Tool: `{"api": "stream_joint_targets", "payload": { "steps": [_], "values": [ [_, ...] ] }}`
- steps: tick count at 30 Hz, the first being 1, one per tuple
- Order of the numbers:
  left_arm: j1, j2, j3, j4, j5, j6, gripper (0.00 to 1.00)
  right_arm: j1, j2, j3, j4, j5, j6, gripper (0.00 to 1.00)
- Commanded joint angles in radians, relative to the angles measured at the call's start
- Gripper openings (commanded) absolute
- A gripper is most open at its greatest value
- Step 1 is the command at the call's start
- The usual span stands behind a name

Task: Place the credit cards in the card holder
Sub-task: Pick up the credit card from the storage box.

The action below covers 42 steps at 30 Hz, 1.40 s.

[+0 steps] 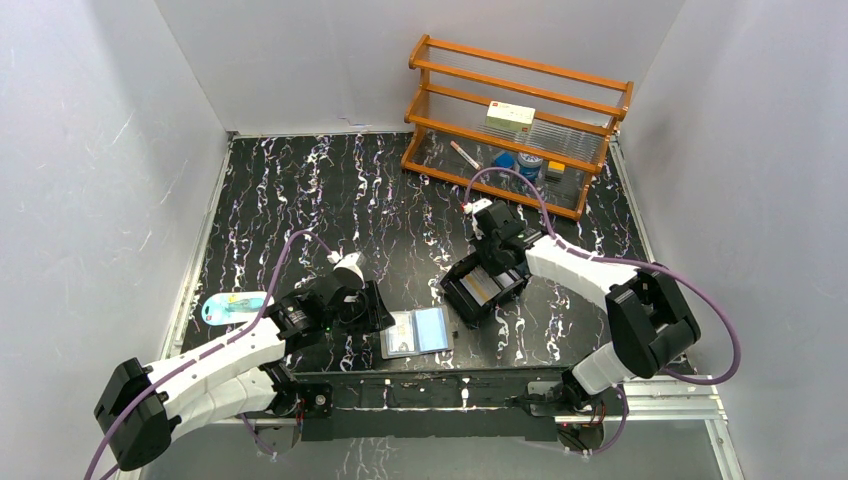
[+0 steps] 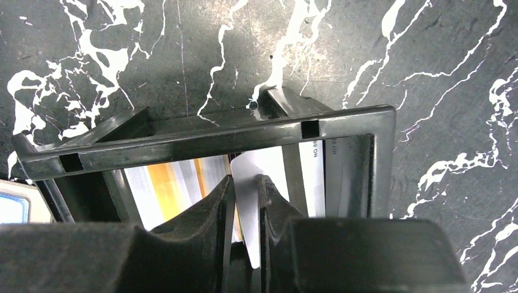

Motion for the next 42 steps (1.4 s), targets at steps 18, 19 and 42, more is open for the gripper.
{"api": "stream_joint_targets", "payload": {
  "steps": [18, 19, 42],
  "values": [
    [-0.001, 0.009, 0.072, -0.026, 0.062, 0.011, 0.41, 0.005, -0.140, 0.198, -0.328, 0.155, 0.061, 0.03],
    [-0.001, 0.009, 0.082, -0.030, 0.064, 0.010, 0.41, 0.004, -0.157, 0.205, -0.331, 0.157, 0.063, 0.01],
    [-0.001, -0.063, 0.079, 0.566, 0.343, -0.176, 0.61, 0.014, -0.701, -0.272, 0.659, -0.738, 0.946, 0.00]
  ]
}}
